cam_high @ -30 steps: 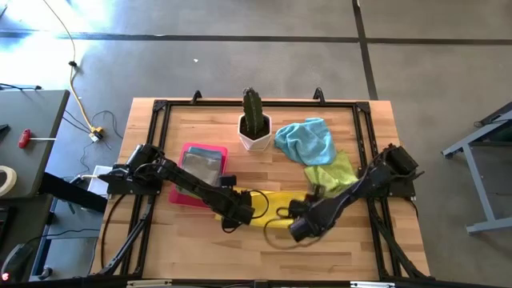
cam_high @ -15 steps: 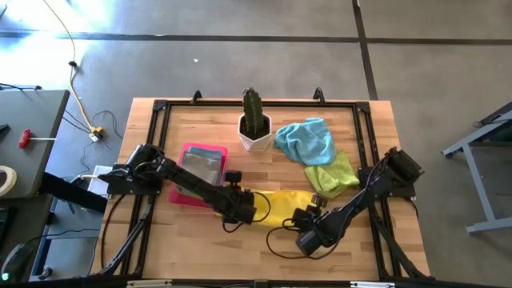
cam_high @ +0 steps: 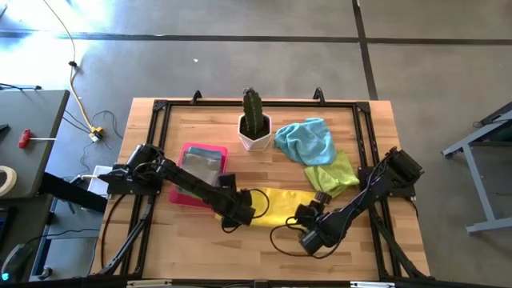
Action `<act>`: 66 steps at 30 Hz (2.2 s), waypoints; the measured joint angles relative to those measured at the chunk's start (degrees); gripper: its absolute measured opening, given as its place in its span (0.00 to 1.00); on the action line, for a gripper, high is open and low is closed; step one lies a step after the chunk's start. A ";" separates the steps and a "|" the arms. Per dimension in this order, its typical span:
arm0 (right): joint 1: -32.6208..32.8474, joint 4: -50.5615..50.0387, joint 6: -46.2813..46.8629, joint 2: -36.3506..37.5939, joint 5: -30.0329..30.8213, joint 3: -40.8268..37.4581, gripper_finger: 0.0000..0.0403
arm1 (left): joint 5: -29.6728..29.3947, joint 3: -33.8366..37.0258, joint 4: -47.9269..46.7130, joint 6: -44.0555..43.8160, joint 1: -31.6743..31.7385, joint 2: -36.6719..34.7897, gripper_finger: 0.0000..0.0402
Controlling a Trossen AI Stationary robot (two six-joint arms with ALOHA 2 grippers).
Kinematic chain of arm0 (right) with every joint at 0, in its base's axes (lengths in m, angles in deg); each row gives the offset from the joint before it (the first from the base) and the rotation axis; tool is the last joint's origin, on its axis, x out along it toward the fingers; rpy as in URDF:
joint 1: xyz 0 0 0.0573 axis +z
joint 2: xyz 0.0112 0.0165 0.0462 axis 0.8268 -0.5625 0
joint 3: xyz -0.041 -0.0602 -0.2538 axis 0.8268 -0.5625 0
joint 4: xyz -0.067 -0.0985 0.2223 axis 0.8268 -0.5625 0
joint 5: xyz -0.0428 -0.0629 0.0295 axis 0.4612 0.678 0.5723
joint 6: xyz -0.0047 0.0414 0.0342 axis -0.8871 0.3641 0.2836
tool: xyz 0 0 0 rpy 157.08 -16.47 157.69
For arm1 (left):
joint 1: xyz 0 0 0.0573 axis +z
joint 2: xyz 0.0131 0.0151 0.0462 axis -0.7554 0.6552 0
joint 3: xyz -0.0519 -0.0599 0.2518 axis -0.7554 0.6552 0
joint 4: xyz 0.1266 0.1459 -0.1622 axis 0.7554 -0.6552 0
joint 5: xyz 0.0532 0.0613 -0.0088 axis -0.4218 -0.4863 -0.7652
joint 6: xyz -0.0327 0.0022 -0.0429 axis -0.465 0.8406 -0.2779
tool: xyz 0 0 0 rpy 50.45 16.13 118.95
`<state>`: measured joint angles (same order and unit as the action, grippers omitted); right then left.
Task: Fold microfiber towels
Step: Fold the yellow towel
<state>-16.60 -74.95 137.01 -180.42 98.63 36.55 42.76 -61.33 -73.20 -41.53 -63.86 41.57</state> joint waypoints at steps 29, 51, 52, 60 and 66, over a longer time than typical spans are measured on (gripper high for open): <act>13.51 12.54 46.50 16.88 -5.99 -16.95 0.48 | 8.03 6.10 17.90 1.64 -1.35 0.42 0.52; 13.49 28.44 47.27 16.81 -5.14 -20.37 0.51 | 7.08 0.87 19.39 -4.30 -10.99 1.09 0.52; 13.49 28.22 46.89 16.81 -5.14 -20.37 0.51 | 6.38 0.12 18.62 -3.22 -10.79 1.08 0.52; 11.25 24.32 44.47 16.81 -4.70 -20.37 0.51 | 5.58 -0.31 18.01 3.59 -9.19 0.98 0.52; 7.89 28.74 39.70 16.86 -4.76 -23.58 0.51 | 4.80 0.82 17.65 1.70 -8.42 0.96 0.52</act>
<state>-8.71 -46.20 176.71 -163.56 93.88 12.97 47.56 -60.52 -55.55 -39.83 -72.29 42.53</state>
